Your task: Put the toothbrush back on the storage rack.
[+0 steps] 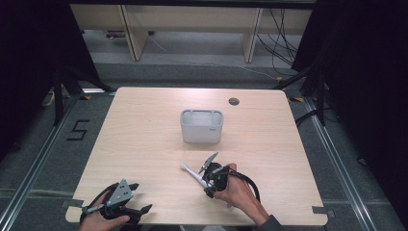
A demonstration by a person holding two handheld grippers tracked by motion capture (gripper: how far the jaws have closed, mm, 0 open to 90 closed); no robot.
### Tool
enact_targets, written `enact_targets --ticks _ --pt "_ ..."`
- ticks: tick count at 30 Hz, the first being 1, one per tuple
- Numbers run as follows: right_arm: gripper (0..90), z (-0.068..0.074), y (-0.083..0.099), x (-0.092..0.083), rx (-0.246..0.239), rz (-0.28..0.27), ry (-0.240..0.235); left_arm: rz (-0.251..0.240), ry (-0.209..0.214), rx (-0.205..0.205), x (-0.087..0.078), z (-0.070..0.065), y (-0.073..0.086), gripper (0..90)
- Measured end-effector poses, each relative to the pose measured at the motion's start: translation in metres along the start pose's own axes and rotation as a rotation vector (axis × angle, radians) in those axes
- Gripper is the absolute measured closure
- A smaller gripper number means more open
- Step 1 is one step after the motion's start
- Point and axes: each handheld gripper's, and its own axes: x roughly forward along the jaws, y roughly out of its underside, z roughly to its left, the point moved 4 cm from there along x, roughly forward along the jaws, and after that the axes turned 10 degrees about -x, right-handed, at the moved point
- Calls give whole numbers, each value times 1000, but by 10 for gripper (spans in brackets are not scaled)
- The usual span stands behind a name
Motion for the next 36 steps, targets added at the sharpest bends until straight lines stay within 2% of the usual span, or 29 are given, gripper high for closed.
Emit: enact_targets --ticks 1,2,3,4,5,6,8,10,13,14,16,18,20,21,23,26,27,28,29,30,31,32,33,36 --pt "510 0 -2 1 -3 5 -8 4 9 -20 0 -1 1 148" --pt "510 0 -2 1 -3 5 -8 4 9 -20 0 -1 1 147" --pt "520 -1 -4 2 -3 18 -17 10 10 3 -1 0 0 147" --pt "520 -1 -4 2 -3 18 -17 10 10 3 -1 0 0 147" --pt "534 -1 -5 4 -13 22 -32 -6 22 -36 0 -3 0 148" --pt "534 -1 -5 4 -13 22 -32 -6 22 -36 0 -3 0 148" --pt "554 -2 -7 6 -21 36 -41 -3 19 -23 0 -2 0 148" --pt "560 -1 -7 7 -19 41 -45 -6 22 -30 0 -3 0 148" --pt "584 -2 -8 8 -26 62 -55 16 10 -2 -2 -1 0 148" --pt "594 -2 -9 9 -42 89 -66 20 6 4 -2 0 0 147" --pt "600 -2 -9 9 -28 91 -63 15 1 13 -1 1 0 148" --pt "625 -3 -10 11 -47 117 -73 -4 22 -29 0 -3 0 147" --pt "630 -3 -11 12 -49 116 -71 -6 21 -34 0 -3 0 147" --pt "637 -3 -11 14 -45 129 -80 4 20 -14 -1 -2 0 148" --pt "642 -4 -12 16 -64 136 -87 17 12 -1 -2 0 0 147" --pt "653 -4 -13 16 -72 140 -90 2 14 -15 -1 -1 0 148" --pt "657 -5 -14 17 -71 144 -94 16 14 3 -2 -1 0 148" --pt "662 -4 -15 16 -55 181 -83 6 15 -3 -1 -1 0 148" --pt "662 -5 -15 16 -78 193 -83 9 16 1 -1 -1 1 148" --pt "662 -5 -15 16 -78 193 -83 9 16 1 -1 -1 1 148" --pt "662 -7 -16 17 -111 205 -80 9 17 2 -1 -1 0 147" --pt "662 -7 -16 17 -111 205 -80 9 17 2 -1 -1 0 148" --pt "663 -6 -17 17 -112 222 -79 32 23 24 -2 0 0 147" --pt "664 -5 -19 18 -118 240 -83 29 20 20 -1 0 0 148"
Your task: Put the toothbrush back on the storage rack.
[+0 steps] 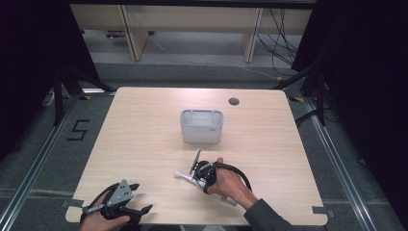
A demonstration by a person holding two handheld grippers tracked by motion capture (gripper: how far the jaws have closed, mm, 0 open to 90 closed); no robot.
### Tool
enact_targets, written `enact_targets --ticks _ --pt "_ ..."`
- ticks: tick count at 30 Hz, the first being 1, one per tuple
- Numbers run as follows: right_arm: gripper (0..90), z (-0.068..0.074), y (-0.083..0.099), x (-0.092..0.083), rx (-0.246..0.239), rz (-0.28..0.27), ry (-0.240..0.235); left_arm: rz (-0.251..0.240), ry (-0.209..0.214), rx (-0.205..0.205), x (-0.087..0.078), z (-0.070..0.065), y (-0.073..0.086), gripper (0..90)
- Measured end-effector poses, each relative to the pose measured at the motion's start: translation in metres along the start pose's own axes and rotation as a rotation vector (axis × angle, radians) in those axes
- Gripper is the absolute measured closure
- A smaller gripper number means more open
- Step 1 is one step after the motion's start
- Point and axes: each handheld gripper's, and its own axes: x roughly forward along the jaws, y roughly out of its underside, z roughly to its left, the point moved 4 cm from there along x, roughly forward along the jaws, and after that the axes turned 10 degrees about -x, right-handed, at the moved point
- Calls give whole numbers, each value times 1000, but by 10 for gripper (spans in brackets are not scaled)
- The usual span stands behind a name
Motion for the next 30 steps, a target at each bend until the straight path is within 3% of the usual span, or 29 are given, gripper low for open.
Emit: enact_targets --ticks 8,12,13,15,19,30 --pt "665 1 -4 0 -9 35 -2 -27 1 -16 0 -2 0 147" --pt "666 0 -6 0 -28 52 1 4 1 -18 -1 -3 0 148" --pt "666 1 -7 0 -23 62 17 -2 3 -12 -1 -3 0 148" --pt "666 3 -7 0 -19 64 5 -19 -4 -21 0 -2 -1 148" --pt "667 2 -6 0 -36 55 7 -21 -2 -16 1 -2 0 148" --pt "668 6 2 -2 -16 6 2 -21 0 -20 1 -2 0 147"
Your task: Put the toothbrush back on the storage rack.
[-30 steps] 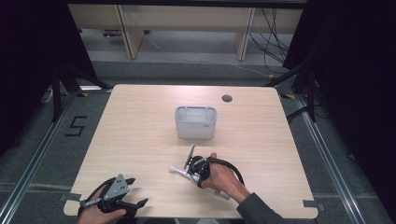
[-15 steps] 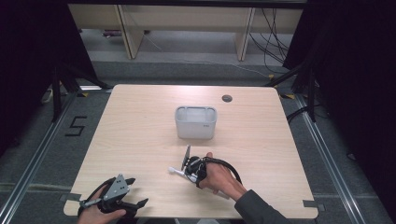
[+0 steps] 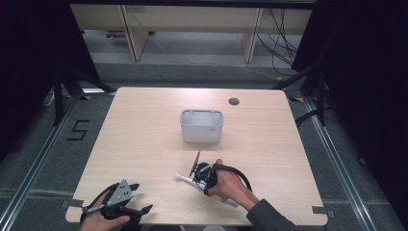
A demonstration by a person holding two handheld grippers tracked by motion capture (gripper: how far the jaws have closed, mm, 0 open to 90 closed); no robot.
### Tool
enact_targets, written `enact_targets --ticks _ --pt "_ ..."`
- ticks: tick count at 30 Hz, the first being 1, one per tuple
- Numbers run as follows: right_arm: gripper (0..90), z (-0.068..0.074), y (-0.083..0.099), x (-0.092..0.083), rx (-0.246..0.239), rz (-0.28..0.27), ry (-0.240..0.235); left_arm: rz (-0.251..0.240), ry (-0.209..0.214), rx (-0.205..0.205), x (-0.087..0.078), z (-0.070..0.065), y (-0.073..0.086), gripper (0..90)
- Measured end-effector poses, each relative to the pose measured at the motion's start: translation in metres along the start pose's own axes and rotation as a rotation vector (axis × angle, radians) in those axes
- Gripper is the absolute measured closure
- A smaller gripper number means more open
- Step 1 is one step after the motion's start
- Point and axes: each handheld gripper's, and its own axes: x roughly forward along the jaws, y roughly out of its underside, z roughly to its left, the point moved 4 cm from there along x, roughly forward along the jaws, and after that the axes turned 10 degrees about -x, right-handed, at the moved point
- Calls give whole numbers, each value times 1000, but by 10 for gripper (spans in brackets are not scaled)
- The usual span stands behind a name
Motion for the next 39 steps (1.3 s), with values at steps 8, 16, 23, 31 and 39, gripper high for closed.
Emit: enact_targets --ticks 8,16,23,31,39 --pt "669 1 4 -9 -9 -47 14 5 -2 16 0 2 0 148" --pt "669 -3 6 -43 67 -248 59 5 -2 15 0 1 0 148" --pt "669 -10 12 -59 68 -474 99 5 -2 16 0 1 0 148" --pt "669 -23 22 -66 148 -682 125 20 2 18 -1 2 0 148" --pt "669 -34 25 -74 155 -758 116 20 3 17 -1 2 0 148"
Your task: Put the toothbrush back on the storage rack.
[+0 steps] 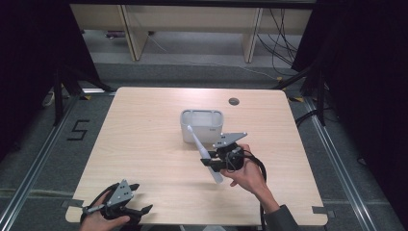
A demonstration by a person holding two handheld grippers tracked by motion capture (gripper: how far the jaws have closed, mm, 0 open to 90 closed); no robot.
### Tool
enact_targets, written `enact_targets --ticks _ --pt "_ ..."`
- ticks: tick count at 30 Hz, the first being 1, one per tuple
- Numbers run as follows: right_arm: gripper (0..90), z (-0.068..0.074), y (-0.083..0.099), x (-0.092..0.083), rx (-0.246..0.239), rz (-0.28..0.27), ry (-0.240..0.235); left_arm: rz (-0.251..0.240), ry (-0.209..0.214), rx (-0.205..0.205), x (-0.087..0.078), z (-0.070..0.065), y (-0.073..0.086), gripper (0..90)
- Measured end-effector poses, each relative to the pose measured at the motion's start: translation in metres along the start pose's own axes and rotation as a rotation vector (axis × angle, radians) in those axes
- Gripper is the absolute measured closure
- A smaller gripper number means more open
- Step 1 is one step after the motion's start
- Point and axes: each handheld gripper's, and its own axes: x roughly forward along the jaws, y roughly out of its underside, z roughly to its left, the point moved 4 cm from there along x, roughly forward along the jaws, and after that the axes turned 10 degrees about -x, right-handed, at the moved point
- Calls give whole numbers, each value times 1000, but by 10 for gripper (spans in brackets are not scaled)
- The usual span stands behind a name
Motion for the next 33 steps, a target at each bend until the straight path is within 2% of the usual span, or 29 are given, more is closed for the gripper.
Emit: enact_targets --ticks 3,6,7,9,11,13,14,17,18,20,22,24,25,29,31,33 --pt "669 -7 -3 -3 5 -35 20 -9 -1 -14 0 -1 0 148" --pt "668 -10 -6 -5 17 -56 13 1 -1 0 0 0 0 148" --pt "669 -11 -7 -6 39 -66 26 1 -2 -2 0 0 0 148" --pt "669 -17 -10 -8 29 -102 39 -4 -5 -1 0 0 0 148" --pt "669 -20 -12 -10 41 -128 41 -9 -7 -12 0 0 0 148" --pt "669 -22 -13 -12 39 -133 53 -14 -6 -5 1 0 0 147" --pt "669 -23 -13 -13 47 -128 50 4 -3 2 0 0 0 147" --pt "669 -31 -17 -18 45 -157 74 -15 1 -14 1 -1 0 147" --pt "669 -31 -18 -19 75 -152 80 -6 -9 -5 0 0 0 147" --pt "669 -37 -19 -21 74 -171 90 0 -11 1 0 1 0 148" --pt "669 -38 -20 -22 91 -173 91 -9 -2 -12 0 -1 0 148" --pt "669 -44 -20 -24 81 -187 120 -15 -3 -11 1 0 0 147" --pt "668 -44 -21 -24 102 -191 113 -9 -1 -12 0 -1 0 147" --pt "669 -53 -24 -29 103 -204 136 -8 0 -13 1 -1 0 147" --pt "669 -57 -28 -31 122 -215 154 -10 -6 -17 1 -1 0 147" --pt "668 -58 -29 -32 129 -212 151 -8 0 -14 1 -1 0 147"
